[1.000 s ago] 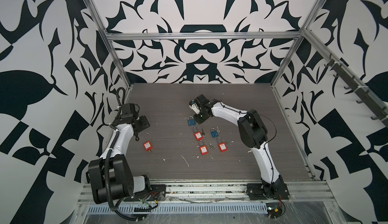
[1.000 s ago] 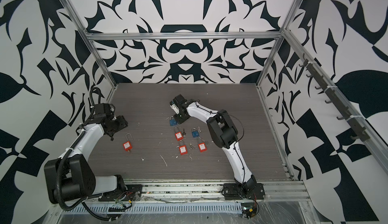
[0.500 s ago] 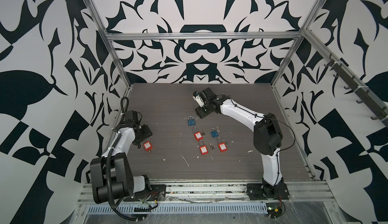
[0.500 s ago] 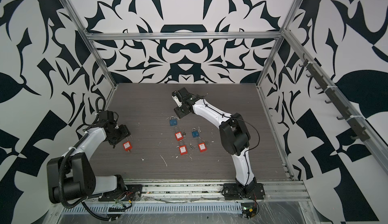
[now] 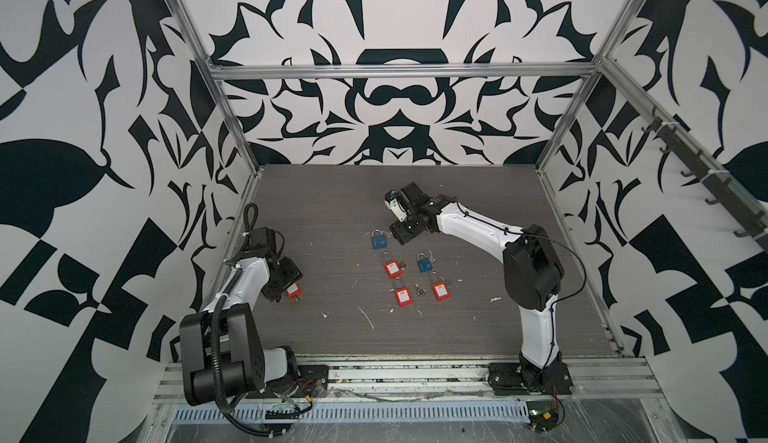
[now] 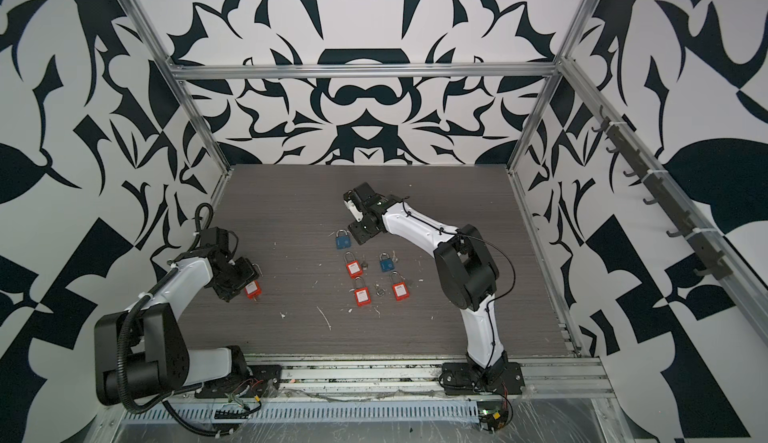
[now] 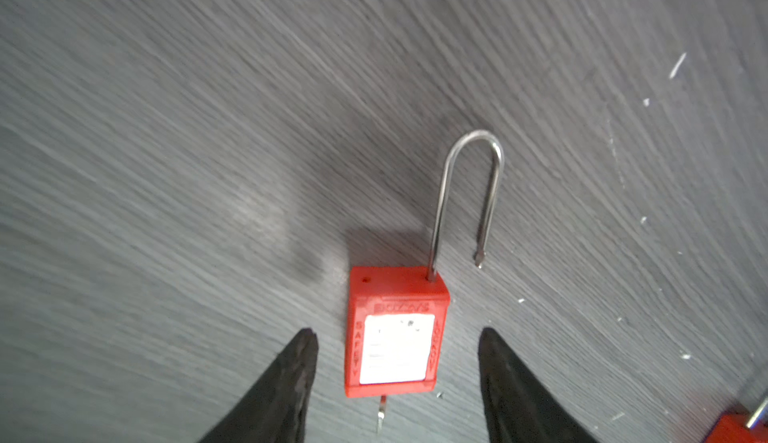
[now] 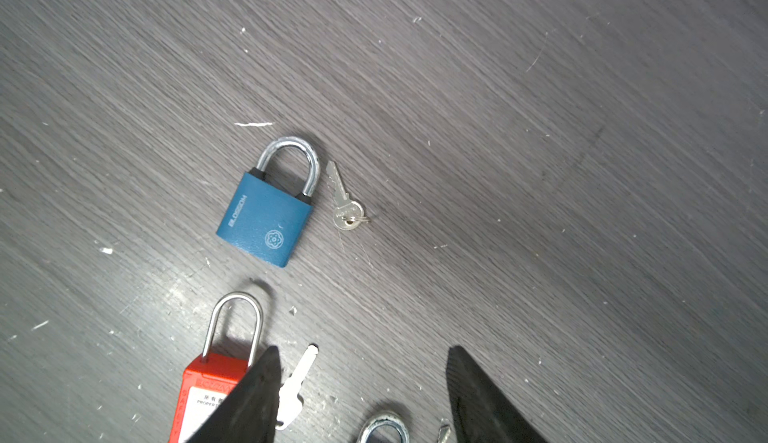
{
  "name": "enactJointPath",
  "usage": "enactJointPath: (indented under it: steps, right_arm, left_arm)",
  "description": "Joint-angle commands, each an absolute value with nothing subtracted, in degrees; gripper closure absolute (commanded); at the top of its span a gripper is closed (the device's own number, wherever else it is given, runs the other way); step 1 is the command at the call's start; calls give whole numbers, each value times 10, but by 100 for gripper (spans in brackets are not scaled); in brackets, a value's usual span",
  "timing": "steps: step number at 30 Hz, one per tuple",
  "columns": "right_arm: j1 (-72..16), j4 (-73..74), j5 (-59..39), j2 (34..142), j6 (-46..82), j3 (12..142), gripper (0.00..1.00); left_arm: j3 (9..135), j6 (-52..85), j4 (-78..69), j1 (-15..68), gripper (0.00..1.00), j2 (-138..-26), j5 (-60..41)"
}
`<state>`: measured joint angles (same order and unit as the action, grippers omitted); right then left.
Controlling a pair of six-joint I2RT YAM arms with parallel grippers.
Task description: Lock with the key
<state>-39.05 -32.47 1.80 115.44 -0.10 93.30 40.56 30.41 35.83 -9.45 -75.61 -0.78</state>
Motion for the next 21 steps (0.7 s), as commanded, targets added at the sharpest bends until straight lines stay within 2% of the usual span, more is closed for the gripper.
enactJointPath:
  steps: [1,13,21]
  right_arm:
    - [-394,-314,29,1134,6,930,34]
    - [-395,-309,30,1122,7,910,35]
    - [-397,-302,18,1114,7,898,36]
  left_arm:
    - [391,331,346,-87,38,-763,-37]
    - [363,358,270,-63,49,-785,-118]
    - [372,366,237,-4,50,-814,-121]
